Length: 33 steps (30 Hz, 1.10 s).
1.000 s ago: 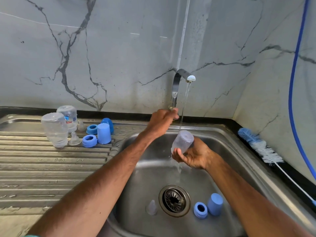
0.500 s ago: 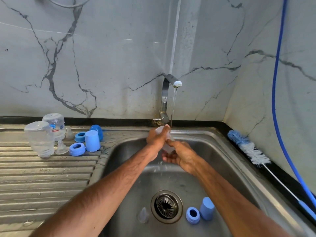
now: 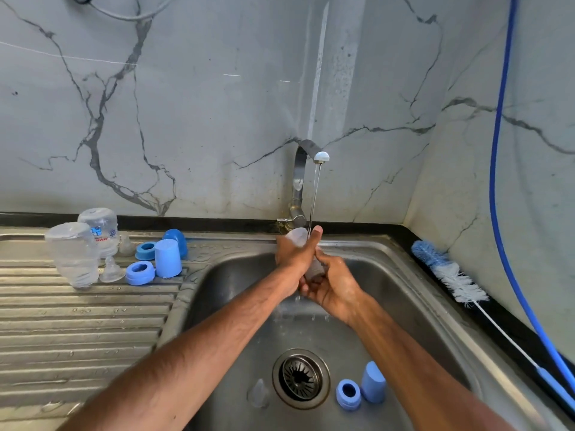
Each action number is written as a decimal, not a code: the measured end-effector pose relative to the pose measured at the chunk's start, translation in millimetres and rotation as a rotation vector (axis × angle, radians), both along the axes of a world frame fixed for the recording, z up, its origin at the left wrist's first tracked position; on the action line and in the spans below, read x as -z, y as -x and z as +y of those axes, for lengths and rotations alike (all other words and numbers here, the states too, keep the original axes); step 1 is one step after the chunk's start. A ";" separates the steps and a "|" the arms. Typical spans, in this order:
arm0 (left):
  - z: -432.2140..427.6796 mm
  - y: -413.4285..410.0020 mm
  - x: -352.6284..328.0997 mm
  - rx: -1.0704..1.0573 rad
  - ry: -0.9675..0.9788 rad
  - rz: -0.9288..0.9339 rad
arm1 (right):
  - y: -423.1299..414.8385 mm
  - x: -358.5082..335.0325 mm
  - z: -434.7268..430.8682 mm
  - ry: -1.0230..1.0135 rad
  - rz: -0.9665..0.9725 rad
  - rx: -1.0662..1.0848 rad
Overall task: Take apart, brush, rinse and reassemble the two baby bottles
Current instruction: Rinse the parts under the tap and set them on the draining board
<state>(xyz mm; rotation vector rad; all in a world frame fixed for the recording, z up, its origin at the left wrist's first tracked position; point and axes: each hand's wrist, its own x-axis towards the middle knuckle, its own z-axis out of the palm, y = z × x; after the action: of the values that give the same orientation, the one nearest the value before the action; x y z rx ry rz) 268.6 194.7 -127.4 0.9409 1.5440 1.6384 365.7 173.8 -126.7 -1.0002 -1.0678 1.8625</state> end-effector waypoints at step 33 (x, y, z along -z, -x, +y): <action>8.4 75.9 -1.3 -0.095 -0.037 0.664 | -4.4 7.1 18.8 -0.331 -0.288 0.214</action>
<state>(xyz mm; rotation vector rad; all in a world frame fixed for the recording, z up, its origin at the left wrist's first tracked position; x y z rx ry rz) 192.8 203.1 -126.1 1.5593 2.0108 1.4952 370.2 192.6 -133.8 -1.1534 -1.3291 1.3432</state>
